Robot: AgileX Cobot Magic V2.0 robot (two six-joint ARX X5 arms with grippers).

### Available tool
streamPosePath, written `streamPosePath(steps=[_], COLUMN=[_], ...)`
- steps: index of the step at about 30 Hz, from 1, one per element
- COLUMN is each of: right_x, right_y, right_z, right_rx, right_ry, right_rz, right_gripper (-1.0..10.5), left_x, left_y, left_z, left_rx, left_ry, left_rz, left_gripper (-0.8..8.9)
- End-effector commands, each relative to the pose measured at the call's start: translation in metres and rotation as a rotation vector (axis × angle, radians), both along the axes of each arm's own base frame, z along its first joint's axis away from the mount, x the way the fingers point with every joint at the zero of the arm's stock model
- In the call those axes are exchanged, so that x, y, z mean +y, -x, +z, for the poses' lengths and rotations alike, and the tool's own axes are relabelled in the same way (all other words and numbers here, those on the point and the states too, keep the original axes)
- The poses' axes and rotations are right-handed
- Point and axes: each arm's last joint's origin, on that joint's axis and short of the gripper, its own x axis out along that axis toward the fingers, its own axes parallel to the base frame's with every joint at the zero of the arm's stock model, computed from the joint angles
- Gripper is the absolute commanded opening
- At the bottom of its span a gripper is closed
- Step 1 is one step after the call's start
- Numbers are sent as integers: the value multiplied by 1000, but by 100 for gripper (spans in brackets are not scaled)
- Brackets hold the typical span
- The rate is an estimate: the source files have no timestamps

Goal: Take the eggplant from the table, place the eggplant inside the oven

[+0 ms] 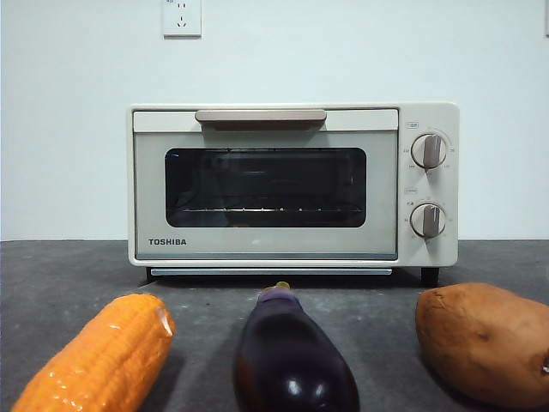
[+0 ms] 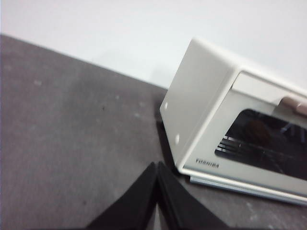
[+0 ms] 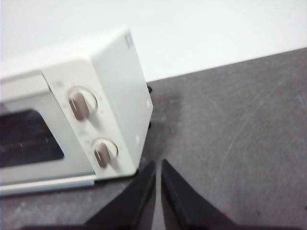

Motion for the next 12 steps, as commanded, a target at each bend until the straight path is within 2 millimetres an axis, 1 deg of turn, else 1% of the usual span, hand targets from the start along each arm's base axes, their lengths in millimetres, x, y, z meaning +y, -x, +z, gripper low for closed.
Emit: streamPosePath(steps=[1,8,12], right_x=[-1,-2,-1], right_y=[5,10,8], right_z=[16,53,79], right_rx=[-9,39,111], right_ry=[-20,-26,-20], right_rz=[-27,-52,-48], right_gripper=[4,4,4], left_x=[0,0,0], left_y=[2,1,-7], left_z=[14,44,68], left_rx=[-15,94,132], left_ry=[11,5,1], left_rz=[5,13,12], left_gripper=[6,6,6])
